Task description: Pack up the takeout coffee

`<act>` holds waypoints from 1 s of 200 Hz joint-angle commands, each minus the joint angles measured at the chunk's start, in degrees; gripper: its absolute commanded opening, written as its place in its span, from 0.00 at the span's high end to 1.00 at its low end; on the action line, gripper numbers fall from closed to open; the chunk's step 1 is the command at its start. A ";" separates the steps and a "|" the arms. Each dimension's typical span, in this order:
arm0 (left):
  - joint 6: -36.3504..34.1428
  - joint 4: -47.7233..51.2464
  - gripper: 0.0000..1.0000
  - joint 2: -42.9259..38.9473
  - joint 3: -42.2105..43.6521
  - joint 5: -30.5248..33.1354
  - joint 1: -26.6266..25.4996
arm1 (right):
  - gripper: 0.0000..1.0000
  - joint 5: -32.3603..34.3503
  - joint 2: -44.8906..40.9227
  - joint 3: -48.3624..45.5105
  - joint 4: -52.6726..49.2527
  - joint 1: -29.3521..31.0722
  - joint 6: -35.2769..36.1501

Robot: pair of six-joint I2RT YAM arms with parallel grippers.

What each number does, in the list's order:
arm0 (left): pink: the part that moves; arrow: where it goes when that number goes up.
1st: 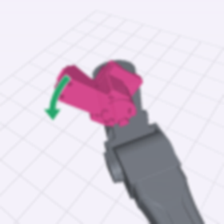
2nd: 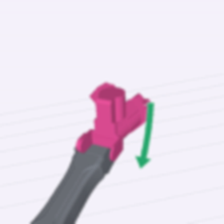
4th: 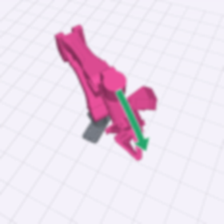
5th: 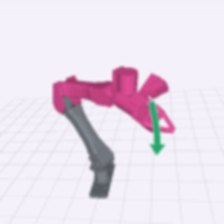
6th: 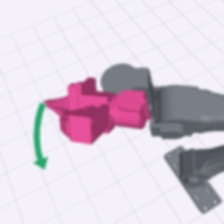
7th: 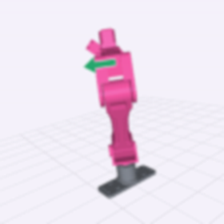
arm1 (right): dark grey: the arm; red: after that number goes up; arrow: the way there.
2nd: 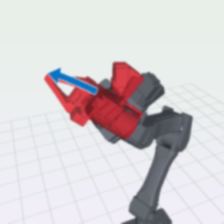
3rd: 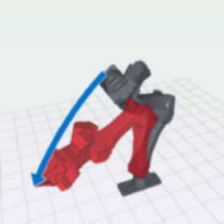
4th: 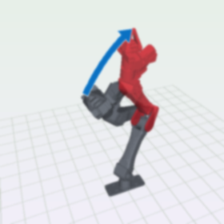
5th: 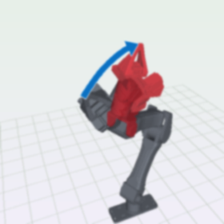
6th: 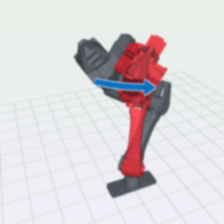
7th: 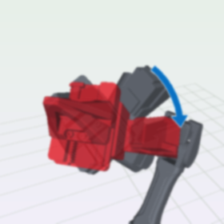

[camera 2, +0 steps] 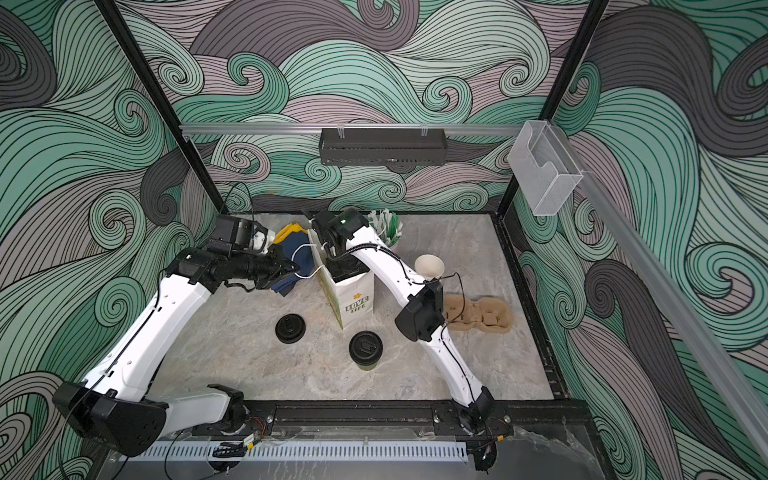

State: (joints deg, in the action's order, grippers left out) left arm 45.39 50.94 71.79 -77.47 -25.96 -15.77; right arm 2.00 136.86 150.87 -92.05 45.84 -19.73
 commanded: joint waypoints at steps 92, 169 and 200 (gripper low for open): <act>-0.30 -0.57 0.96 -0.16 0.08 0.29 0.31 | 0.52 1.38 -6.40 -4.61 -9.90 -0.23 -2.45; -0.30 -0.49 0.96 0.15 0.40 -2.00 0.18 | 0.52 -1.55 -7.25 -5.79 -10.97 -0.09 -2.70; -0.30 -0.52 0.96 0.11 0.57 -1.73 0.20 | 0.52 -1.21 -5.48 -5.19 -11.00 -0.10 -2.13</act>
State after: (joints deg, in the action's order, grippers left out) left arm 45.52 50.74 71.81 -76.99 -26.87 -15.77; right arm 1.04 130.34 144.88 -92.05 45.74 -21.89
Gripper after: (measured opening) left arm 0.048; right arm 0.633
